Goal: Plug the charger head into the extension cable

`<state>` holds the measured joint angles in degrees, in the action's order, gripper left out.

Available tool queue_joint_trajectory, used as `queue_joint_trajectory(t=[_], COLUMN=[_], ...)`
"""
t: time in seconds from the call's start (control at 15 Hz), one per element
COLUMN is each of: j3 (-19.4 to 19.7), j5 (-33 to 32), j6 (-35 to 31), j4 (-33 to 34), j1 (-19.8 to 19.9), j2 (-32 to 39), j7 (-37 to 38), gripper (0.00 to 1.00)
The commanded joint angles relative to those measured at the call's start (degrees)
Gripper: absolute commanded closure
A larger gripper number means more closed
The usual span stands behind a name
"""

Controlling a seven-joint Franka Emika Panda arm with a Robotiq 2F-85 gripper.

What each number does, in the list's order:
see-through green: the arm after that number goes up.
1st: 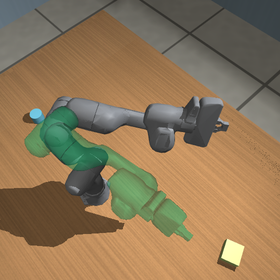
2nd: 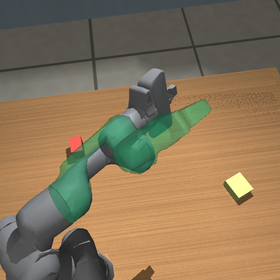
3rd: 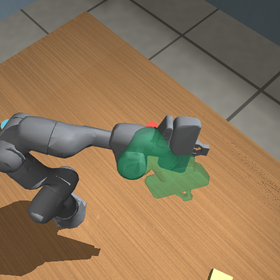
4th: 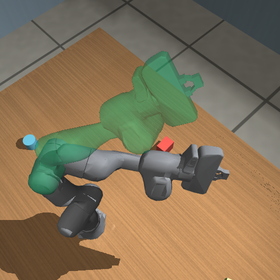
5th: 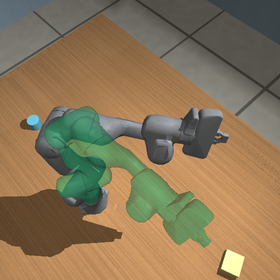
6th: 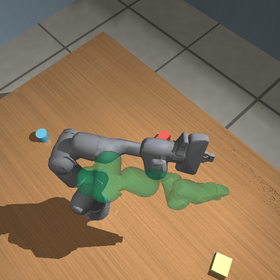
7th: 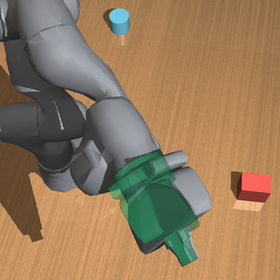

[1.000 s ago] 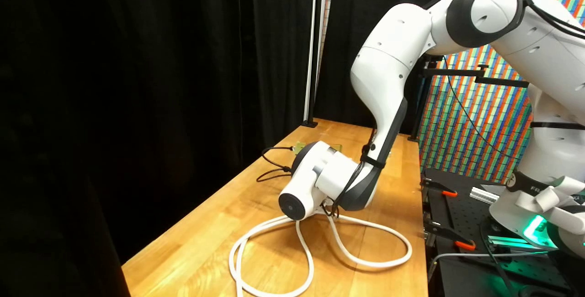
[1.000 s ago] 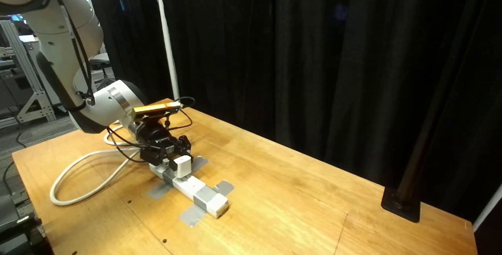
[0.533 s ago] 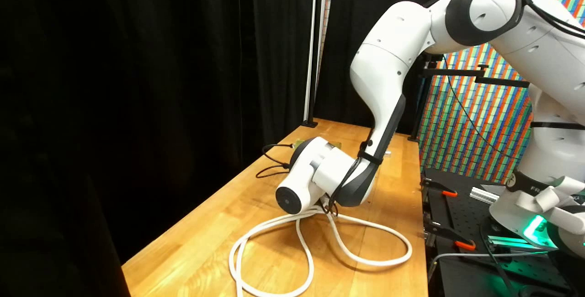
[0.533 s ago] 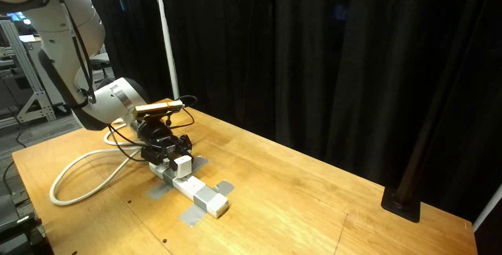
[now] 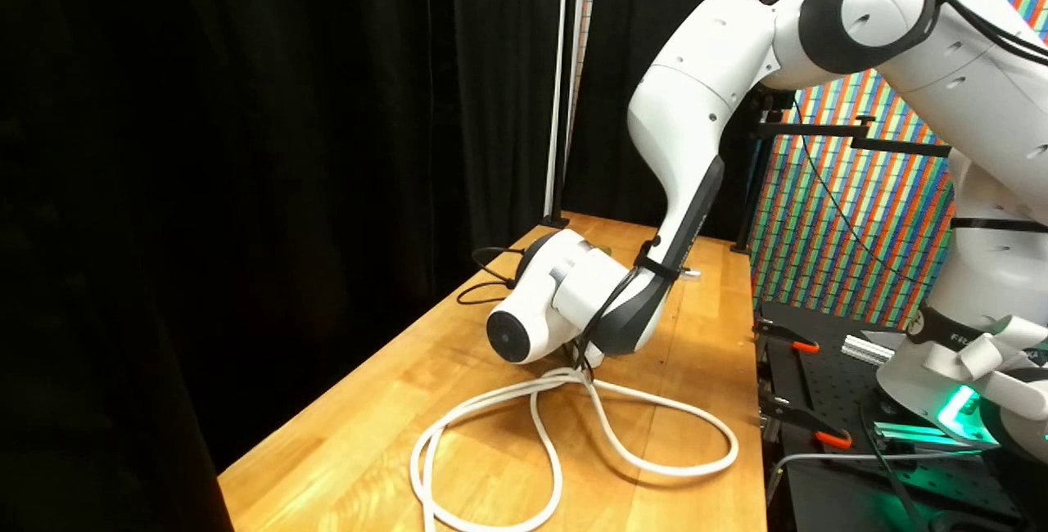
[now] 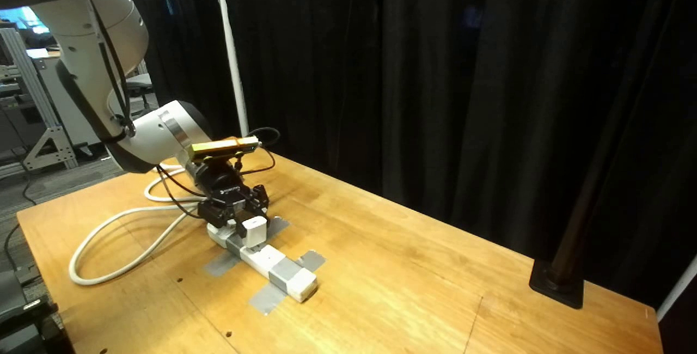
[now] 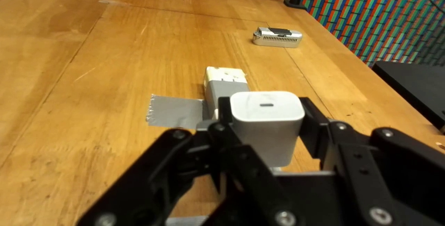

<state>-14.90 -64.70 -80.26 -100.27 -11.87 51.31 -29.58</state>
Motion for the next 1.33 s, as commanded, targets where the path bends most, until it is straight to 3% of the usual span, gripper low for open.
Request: queue_joint_trajectory(t=[0.0,0.4,1.27], j3=[-1.13,-1.67,1.67], j5=[3.45,6.74,4.68], j6=[-0.73,-1.1,2.91], j4=[-2.42,-3.86,-2.7], j1=[0.52,0.09,-3.03], j2=[-3.36,-5.71,-3.98], j7=[0.56,2.45,12.87], gripper=[0.77,0.77,0.77])
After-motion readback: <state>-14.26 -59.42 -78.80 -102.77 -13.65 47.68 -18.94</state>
